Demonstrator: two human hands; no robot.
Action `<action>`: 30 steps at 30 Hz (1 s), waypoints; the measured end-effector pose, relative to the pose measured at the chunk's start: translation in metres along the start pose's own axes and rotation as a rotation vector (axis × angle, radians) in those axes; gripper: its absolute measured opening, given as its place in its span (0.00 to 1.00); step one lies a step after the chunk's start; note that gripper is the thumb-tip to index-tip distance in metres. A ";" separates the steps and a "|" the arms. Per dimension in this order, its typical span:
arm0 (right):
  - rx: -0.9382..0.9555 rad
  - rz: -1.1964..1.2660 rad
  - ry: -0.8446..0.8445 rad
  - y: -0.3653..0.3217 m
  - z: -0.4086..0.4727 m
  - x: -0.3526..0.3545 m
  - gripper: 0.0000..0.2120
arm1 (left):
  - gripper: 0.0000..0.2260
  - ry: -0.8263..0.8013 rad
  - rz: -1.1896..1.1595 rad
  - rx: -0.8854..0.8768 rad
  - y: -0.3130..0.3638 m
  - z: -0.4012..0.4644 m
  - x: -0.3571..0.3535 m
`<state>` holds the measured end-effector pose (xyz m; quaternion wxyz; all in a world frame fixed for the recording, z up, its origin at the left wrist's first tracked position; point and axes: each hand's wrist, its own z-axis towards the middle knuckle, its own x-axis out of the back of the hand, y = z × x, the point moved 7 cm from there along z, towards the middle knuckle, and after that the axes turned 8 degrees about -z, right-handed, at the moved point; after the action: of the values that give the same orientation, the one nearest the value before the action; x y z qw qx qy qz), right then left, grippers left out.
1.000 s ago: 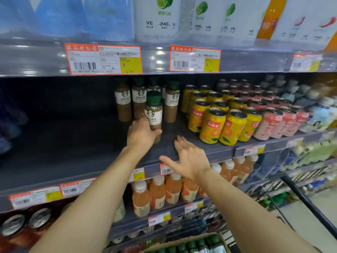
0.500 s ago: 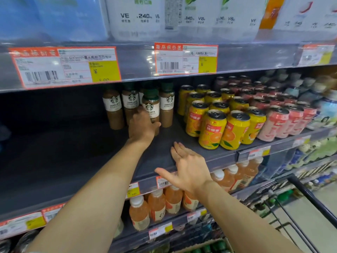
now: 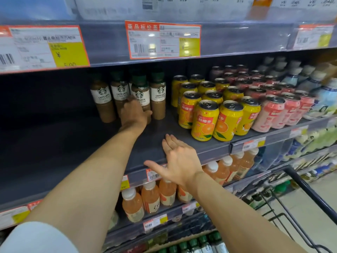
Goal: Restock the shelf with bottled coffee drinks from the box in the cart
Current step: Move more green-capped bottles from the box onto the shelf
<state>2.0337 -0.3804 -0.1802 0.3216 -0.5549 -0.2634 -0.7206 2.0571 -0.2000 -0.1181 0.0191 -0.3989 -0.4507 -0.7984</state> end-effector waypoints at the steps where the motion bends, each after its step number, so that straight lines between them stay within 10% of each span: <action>1: 0.003 -0.001 0.003 0.000 0.000 0.001 0.50 | 0.32 0.000 0.003 0.005 0.001 0.000 0.001; 18: 0.058 -0.018 0.019 0.004 0.002 0.008 0.49 | 0.34 -0.099 0.208 0.031 -0.006 -0.039 -0.006; 25: 0.242 0.092 0.188 0.006 -0.008 0.013 0.43 | 0.33 0.015 0.634 -0.489 0.015 -0.128 0.047; 30: 0.394 0.190 0.412 0.015 -0.068 -0.006 0.33 | 0.32 0.045 0.599 -0.490 -0.016 -0.212 0.010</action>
<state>2.0036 -0.4391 -0.2024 0.5355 -0.3463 -0.2743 -0.7198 1.9127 -0.3430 -0.1811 0.1653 -0.4881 -0.1096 -0.8500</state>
